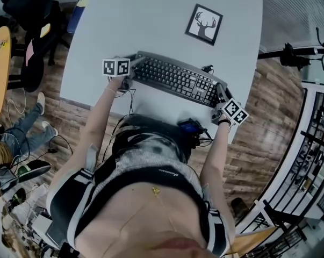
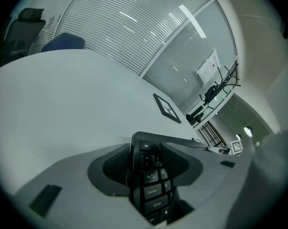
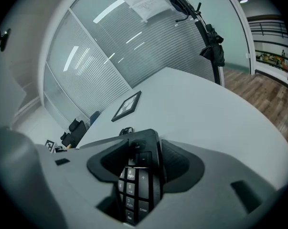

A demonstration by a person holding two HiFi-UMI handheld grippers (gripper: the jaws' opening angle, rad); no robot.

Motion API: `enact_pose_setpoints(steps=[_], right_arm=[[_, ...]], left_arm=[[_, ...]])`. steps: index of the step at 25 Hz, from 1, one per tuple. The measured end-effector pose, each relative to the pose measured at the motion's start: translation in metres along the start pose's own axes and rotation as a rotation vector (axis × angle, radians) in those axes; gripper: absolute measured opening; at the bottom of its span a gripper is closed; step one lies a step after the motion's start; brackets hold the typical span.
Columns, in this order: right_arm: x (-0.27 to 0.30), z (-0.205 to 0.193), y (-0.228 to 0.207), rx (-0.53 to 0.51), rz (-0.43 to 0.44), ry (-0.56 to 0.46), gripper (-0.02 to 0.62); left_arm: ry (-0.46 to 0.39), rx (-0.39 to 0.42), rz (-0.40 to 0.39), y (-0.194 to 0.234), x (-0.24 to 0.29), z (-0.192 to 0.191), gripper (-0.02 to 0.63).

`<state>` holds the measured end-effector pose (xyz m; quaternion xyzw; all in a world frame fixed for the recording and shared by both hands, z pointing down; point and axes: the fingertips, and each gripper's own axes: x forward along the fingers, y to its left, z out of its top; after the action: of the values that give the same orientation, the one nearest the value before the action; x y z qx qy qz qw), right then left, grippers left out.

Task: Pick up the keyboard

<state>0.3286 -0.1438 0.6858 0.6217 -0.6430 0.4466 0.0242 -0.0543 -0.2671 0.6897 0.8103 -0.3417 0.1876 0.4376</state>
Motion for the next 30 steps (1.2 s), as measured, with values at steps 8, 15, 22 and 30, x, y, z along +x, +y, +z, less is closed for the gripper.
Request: enact_pose_setpoints(steps=[8, 15, 22, 30], right_arm=[[0.0006, 0.0004, -0.0002, 0.003, 0.004, 0.005, 0.213], [0.0003, 0.0008, 0.0007, -0.003, 0.001, -0.002, 0.213], [0.0000, 0.0012, -0.0007, -0.006, -0.003, -0.004, 0.213], [-0.0003, 0.0015, -0.0011, -0.007, -0.007, -0.008, 0.213]], left_arm=[[0.005, -0.006, -0.005, 0.0004, 0.0002, 0.0004, 0.192], [0.007, -0.008, -0.006, 0.0004, -0.0010, 0.0003, 0.190], [0.006, -0.007, -0.008, -0.0003, 0.0001, 0.0006, 0.190], [0.006, -0.008, -0.006, -0.0005, 0.0000, 0.0010, 0.190]])
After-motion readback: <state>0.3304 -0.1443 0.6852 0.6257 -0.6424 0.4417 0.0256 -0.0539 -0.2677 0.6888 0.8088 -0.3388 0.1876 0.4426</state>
